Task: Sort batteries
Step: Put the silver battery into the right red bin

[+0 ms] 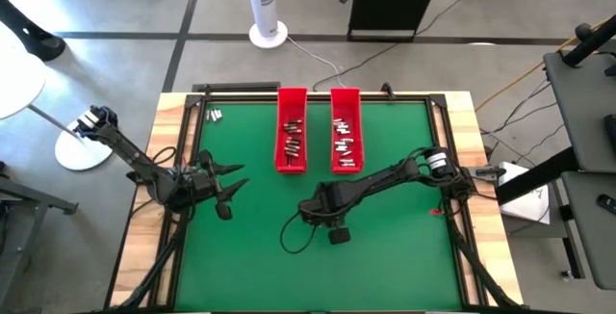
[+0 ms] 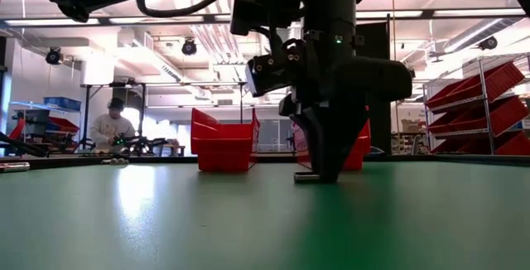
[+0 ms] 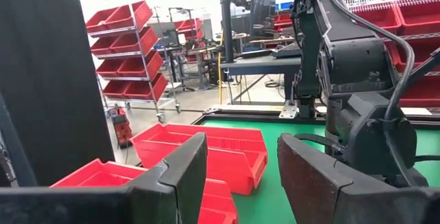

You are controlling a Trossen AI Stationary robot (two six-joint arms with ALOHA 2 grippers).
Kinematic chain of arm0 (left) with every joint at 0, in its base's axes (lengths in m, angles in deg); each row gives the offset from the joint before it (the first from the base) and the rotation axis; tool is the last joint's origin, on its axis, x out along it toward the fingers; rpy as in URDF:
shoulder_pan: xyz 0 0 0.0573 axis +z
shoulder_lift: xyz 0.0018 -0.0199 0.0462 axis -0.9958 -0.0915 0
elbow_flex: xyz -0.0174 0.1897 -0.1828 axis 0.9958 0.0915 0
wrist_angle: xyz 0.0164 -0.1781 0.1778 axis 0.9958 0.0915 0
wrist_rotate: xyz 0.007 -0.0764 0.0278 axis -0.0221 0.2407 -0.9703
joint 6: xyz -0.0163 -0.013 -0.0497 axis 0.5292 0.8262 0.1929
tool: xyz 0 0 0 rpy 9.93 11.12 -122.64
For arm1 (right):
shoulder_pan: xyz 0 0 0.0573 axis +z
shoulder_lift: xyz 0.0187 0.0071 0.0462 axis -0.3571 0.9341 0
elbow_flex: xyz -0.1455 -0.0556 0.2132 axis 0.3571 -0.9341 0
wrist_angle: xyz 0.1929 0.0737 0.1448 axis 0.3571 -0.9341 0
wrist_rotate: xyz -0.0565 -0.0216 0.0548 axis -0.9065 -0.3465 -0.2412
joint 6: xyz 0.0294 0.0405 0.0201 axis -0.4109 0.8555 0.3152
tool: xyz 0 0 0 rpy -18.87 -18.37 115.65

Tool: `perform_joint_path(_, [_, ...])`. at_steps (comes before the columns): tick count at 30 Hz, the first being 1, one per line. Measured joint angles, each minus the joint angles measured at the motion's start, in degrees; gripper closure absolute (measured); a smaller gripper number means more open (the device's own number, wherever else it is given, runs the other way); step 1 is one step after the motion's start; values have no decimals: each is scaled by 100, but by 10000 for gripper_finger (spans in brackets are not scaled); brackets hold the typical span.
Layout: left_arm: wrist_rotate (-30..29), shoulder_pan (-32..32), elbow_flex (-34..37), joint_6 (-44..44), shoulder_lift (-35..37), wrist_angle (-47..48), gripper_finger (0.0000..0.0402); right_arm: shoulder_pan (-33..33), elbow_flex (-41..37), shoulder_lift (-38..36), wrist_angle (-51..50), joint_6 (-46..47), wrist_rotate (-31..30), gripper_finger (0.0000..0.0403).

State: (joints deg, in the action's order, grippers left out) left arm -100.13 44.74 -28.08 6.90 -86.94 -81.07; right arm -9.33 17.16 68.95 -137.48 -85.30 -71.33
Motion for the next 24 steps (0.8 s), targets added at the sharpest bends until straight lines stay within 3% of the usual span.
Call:
perform_joint_path(5, [0,0,0,2,0,0,244,-35,-17,50,20,-49,27,317])
perform_joint_path(17, [-2,0,0,-12,0,1,244,-35,-33,133,247,248,25,378])
perform_joint_path(24, [0,0,0,-15,0,2,244,-9,-32,-174,205,193,-11,389])
